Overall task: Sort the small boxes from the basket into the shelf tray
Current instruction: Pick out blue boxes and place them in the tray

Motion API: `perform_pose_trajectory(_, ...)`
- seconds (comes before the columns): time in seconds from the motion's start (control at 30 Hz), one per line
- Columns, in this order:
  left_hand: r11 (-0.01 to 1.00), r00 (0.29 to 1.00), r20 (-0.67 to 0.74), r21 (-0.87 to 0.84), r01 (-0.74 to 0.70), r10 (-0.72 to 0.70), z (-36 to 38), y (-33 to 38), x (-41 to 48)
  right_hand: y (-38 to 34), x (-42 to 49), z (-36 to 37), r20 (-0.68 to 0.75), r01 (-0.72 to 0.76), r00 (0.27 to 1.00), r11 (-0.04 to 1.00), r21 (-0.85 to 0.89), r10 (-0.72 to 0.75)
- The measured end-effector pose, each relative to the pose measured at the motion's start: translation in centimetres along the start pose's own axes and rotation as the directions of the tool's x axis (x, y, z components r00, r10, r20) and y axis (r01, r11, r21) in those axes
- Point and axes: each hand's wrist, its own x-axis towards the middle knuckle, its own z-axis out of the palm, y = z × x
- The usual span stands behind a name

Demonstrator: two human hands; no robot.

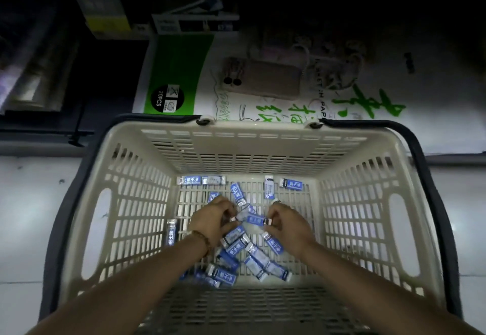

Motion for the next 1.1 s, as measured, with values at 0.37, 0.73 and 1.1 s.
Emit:
perform_pose_trajectory(0.37,0.903,0.993,0.073,-0.416,0.112,-0.089,-0.3,2.2,0.6,-0.8,1.6,-3.7,-0.225,-0.061,0.930,0.726,0.685,0.290)
perform_pose_trajectory(0.73,0.554,0.981,0.172,-0.810,0.195,-0.094,-5.1,4.4,1.7,-4.6,0.7,-6.2,0.006,0.030,0.998,0.633,0.774,-0.054)
perform_pose_trajectory(1.1,0.430,0.918,0.374,-0.813,0.393,-0.132,-3.5,2.7,1.9,0.5,1.9,-4.0,-0.120,-0.102,0.983,0.953,0.286,0.141)
